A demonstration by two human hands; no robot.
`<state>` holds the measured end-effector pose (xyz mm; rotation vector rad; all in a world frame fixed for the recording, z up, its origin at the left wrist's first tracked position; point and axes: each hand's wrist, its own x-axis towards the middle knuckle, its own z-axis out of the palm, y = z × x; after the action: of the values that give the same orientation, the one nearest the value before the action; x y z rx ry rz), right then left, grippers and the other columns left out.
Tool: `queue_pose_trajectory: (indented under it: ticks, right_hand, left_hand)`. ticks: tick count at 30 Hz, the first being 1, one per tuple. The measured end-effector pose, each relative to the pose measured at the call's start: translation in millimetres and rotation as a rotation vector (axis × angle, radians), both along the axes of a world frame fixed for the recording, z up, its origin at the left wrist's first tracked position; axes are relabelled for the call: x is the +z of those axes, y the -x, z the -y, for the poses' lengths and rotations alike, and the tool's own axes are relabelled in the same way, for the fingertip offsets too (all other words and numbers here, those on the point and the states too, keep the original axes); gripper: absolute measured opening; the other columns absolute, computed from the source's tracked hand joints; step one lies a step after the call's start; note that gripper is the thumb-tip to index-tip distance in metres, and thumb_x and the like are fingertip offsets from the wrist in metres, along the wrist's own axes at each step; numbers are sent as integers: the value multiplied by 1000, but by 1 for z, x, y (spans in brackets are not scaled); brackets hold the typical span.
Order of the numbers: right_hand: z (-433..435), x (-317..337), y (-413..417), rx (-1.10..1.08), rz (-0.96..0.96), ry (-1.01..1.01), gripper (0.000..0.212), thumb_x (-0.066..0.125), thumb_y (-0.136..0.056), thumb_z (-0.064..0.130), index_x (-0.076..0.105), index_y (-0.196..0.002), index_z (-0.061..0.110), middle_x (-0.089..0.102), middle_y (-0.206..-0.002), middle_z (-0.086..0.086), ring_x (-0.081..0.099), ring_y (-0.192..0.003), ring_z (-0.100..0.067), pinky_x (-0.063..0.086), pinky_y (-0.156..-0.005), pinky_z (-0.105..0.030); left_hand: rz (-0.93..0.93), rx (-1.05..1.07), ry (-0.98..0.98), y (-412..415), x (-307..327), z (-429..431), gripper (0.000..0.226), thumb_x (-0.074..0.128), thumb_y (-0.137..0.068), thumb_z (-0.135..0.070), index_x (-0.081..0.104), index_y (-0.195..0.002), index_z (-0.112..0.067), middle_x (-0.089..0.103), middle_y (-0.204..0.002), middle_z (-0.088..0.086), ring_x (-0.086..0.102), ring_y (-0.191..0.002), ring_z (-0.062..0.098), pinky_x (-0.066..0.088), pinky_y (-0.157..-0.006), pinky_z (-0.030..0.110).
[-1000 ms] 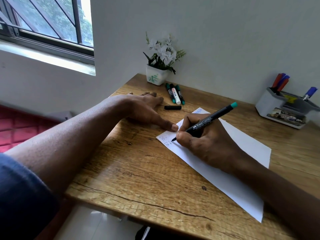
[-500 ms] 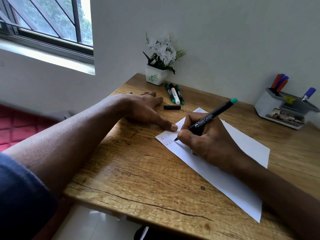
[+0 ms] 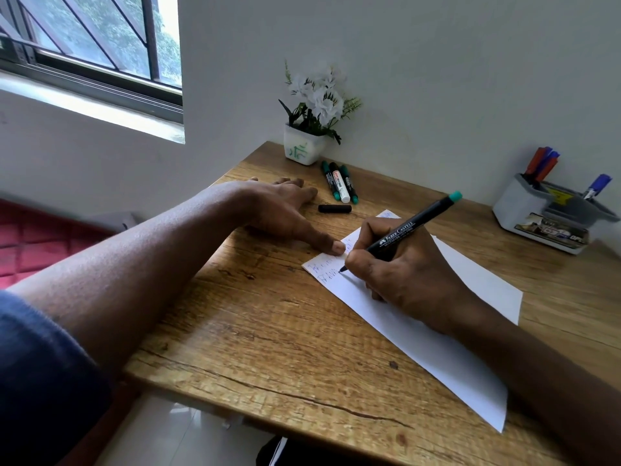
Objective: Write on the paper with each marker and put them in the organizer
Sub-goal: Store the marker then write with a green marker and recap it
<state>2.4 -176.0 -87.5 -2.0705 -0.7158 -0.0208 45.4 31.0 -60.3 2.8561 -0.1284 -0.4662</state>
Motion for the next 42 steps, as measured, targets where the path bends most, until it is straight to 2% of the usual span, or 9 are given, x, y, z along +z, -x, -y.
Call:
queue_pose_trajectory:
  ticks: [9,13,15,18,26,29,31,35,42]
  right_hand:
    - [0,0,3,-33,-24,-16,13,71,-89,13,65,-79,8,62,-55,6,60,-49,-4,46,-50,-18]
    - [2,2,0,-109,-237,-272,10,66,-93,7,67,-83,7,68,-62,-6,64,-55,-18,49,-48,-24]
    - [9,8,-5,-111,-322,-444,8,62,-95,3,70,-94,3,71,-73,-10,68,-67,-22,55,-57,-26]
    - [23,20,-16,-70,-396,-611,24,54,-98,5,70,-115,2,74,-92,-12,71,-83,-22,58,-71,-28]
    - [36,16,-30,-145,-477,-596,31,51,-99,26,78,-97,12,75,-86,-10,67,-76,-18,51,-69,-29]
    - [38,16,-31,-131,-471,-587,29,53,-98,26,79,-96,13,76,-87,-10,67,-76,-16,51,-69,-28]
    - [40,16,-31,-146,-457,-601,27,53,-99,22,79,-99,13,76,-87,-10,68,-78,-16,51,-70,-28]
    - [40,19,-31,-199,-429,-670,18,57,-96,15,74,-97,12,77,-83,-9,68,-71,-14,51,-65,-28]
    - [41,21,-29,-175,-391,-673,14,60,-94,15,74,-90,14,78,-87,-12,69,-75,-16,51,-67,-29]
  left_hand:
    - [-6,0,12,-4,-2,-1,139,51,-46,-90,3,-166,-37,-10,-175,-3,-4,-161,26,2,-128,59]
    - [85,-27,17,0,-4,0,131,49,-53,-94,15,-165,-35,6,-175,0,8,-161,25,6,-128,59]
    - [232,-1,105,0,-10,1,113,52,-67,-93,28,-161,-37,25,-171,0,25,-156,23,19,-127,55]
    - [528,-15,217,-10,-19,2,67,60,-90,-70,50,-149,-41,50,-157,0,46,-143,24,40,-116,45]
    - [653,-140,110,-23,-26,11,28,72,-96,-33,73,-122,-43,74,-117,-7,66,-99,10,57,-85,34]
    - [696,-94,268,-26,-28,7,22,74,-94,-26,77,-112,-39,76,-111,-10,69,-93,8,60,-83,37]
    - [696,-88,512,-29,-31,1,20,73,-95,-23,77,-111,-34,78,-107,-10,72,-96,10,61,-84,42]
    - [570,-114,896,-20,-27,-1,23,66,-100,-5,77,-116,-17,80,-98,4,76,-92,19,61,-82,38]
    - [498,-205,1031,-10,-23,6,22,66,-98,-2,76,-116,-10,76,-92,15,71,-87,21,61,-88,38]
